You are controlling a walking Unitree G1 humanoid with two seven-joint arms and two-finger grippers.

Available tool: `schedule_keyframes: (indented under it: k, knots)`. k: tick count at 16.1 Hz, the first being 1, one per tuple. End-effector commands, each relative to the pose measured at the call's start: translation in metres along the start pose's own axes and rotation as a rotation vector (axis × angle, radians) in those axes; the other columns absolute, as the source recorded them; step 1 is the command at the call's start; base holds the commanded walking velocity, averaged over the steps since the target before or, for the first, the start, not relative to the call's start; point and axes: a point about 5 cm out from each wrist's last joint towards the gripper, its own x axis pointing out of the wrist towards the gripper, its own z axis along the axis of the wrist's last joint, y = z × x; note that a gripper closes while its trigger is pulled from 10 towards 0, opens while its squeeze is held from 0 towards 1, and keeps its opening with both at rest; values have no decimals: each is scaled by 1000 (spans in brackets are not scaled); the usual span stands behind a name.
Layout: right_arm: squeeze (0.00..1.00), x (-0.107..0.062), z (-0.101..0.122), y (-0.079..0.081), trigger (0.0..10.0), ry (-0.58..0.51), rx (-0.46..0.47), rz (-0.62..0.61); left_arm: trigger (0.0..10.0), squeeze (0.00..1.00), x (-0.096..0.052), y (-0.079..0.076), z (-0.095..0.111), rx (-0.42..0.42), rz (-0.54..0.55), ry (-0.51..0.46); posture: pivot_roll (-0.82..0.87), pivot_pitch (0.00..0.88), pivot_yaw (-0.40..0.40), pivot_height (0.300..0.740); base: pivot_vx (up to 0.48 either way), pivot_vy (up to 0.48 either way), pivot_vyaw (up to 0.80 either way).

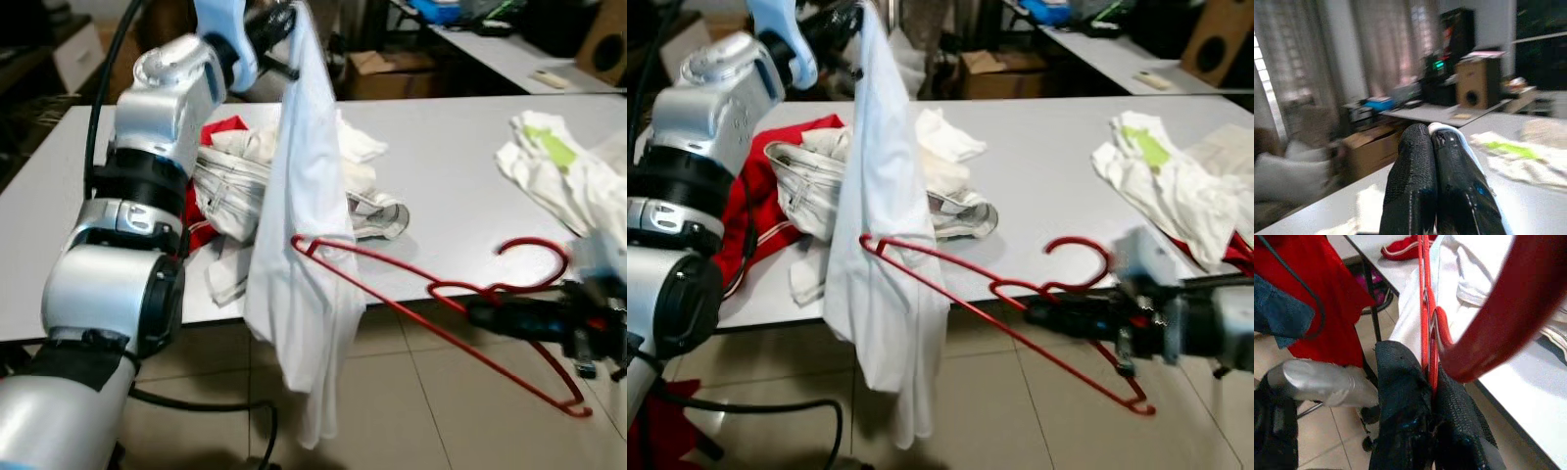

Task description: Hang hanger

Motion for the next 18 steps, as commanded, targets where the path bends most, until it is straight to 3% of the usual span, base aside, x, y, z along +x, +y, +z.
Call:
schedule_keyframes:
  k: [1,4,5,8,10,12,15,18]
  knots:
    - [0,10,5,-4,10000,-4,-45,16,10000,0,8,-17,30,-6,-107,-83,-199,0,15,719,0,0,0]
    - [0,25,12,-5,10000,-11,-95,82,10000,0,9,-34,42,-3,-210,-109,-197,0,14,719,0,0,0]
    - [0,27,16,-9,10000,9,-129,106,10000,0,6,-38,55,-16,-247,-147,-196,0,13,719,0,0,0]
    - [0,15,22,-31,10000,125,-212,79,10000,0,-5,-28,86,-57,-244,-269,-190,0,3,719,0,0,0]
    - [0,9,28,-45,10000,142,-243,18,10000,0,-11,-24,99,-97,-244,-325,-184,0,-5,719,0,0,0]
    - [0,7,42,-64,10000,116,-298,-77,10000,0,-18,-25,108,-122,-271,-360,-178,0,-15,719,0,0,0]
    - [0,6,83,-99,10000,-46,-397,-298,10000,0,-20,-30,112,-129,-309,-376,-173,0,-20,719,0,0,0]
    - [0,-24,139,-136,10000,-183,-496,-642,10000,0,-26,-32,122,-147,-326,-436,-170,0,-21,719,0,0,0]
